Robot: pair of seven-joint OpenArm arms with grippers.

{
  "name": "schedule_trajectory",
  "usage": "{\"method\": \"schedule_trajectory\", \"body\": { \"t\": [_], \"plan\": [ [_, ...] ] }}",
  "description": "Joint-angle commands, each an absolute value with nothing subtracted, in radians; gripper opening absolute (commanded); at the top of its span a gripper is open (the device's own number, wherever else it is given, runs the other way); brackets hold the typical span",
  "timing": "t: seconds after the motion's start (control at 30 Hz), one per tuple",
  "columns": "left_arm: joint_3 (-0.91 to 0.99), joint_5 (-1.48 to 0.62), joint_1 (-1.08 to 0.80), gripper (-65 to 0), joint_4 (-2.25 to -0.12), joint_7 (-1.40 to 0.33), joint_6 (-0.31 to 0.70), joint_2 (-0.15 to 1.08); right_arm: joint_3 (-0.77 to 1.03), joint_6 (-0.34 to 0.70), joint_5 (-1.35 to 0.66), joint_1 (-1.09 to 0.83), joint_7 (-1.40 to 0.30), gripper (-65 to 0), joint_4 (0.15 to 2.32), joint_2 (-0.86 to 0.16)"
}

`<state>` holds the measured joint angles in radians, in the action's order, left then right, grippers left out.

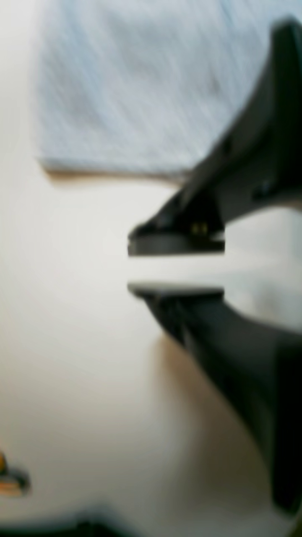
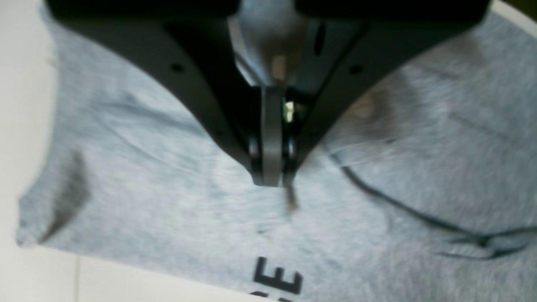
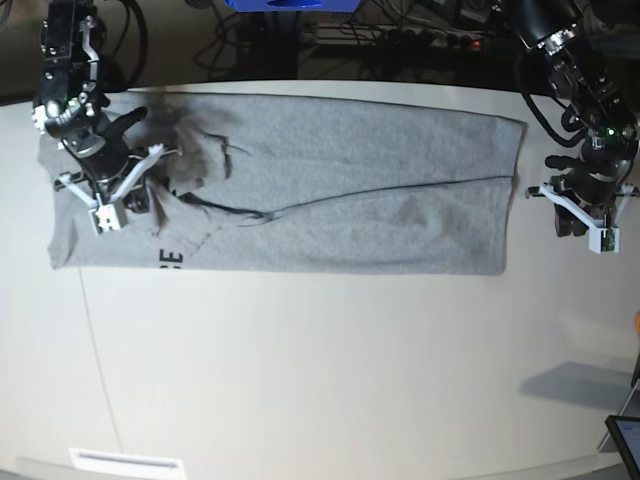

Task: Fold the T-shirt properly
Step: 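Lift the left gripper off the shirt end and reposition it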

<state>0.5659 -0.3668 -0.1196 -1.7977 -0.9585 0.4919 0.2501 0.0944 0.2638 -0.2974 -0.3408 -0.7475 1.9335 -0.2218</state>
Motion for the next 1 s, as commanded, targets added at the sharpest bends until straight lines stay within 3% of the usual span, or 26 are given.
{"method": "schedule_trajectory", "body": {
  "t": [0.0,0.37,0.53,0.77,0.97],
  "plan": [
    [0.591,-0.409,-0.117,-46.7,-1.807,-0.946,0.486,0.268,0.073,0.272,-0.311,-0.338,-0.725,-65.0,1.954,-0.231],
    [0.619,-0.705,-0.183,-44.7,-1.693,-0.949,0.501,0.321,0.028,0.272,-0.311,-0.329,-0.725,-64.9,1.959,-0.257],
    [0.625,-0.812,-0.228,-35.8,-1.684,-0.949,0.558,0.352,0.028,0.272,-0.311,-0.334,-0.725,-64.9,1.959,-0.265],
    [0.650,-0.992,-0.292,-35.4,-1.676,-0.949,0.562,0.400,0.028,0.272,-0.311,-0.349,-0.727,-64.9,1.957,-0.265],
    [0.704,-0.993,-0.303,-36.1,-1.676,-0.949,0.562,0.406,0.027,0.272,-0.311,-0.357,-0.725,-65.0,1.960,-0.260]
  ]
}}
